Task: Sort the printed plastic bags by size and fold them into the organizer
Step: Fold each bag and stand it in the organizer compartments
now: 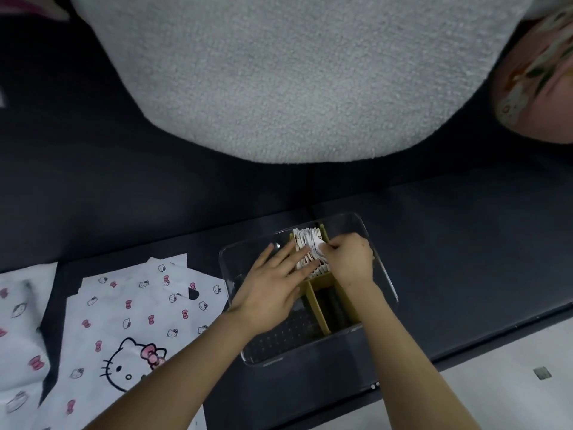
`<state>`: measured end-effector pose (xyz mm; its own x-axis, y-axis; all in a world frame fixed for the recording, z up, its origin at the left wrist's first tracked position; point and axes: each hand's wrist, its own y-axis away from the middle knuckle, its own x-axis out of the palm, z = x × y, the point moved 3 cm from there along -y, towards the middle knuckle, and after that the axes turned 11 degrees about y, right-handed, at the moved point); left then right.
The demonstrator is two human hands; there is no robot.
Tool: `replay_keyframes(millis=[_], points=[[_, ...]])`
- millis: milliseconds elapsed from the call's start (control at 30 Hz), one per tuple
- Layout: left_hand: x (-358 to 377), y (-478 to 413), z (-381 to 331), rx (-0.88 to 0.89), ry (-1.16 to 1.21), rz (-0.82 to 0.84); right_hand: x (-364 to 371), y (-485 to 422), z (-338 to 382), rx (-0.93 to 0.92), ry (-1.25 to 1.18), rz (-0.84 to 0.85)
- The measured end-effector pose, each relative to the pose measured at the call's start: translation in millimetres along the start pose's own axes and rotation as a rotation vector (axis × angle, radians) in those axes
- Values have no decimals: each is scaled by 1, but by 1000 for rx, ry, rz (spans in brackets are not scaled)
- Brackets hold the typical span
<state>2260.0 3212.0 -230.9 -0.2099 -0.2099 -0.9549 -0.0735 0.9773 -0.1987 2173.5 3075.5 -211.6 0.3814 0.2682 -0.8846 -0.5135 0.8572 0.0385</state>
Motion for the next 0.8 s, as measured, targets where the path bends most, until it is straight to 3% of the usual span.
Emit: replay_keyframes(millis=[200, 367, 433, 533, 633, 733, 800], points=[[-16, 44, 5, -79, 124, -99, -4, 12, -6, 14, 6, -60], [-25, 128, 26, -300, 151, -171, -13, 65, 15, -106, 74, -441], [-25, 171, 39, -470, 126, -135, -7, 95, 37, -255, 4, -464], [-20, 231, 55, -728, 72, 16, 22, 141, 77, -527, -74, -293], [-9, 279, 64, -833, 47, 171, 74, 179, 112, -692, 10, -42], [2, 313, 66, -834, 71, 267, 132, 198, 123, -685, 328, 246], [2, 323, 64, -817, 91, 249, 159, 202, 119, -621, 465, 322]])
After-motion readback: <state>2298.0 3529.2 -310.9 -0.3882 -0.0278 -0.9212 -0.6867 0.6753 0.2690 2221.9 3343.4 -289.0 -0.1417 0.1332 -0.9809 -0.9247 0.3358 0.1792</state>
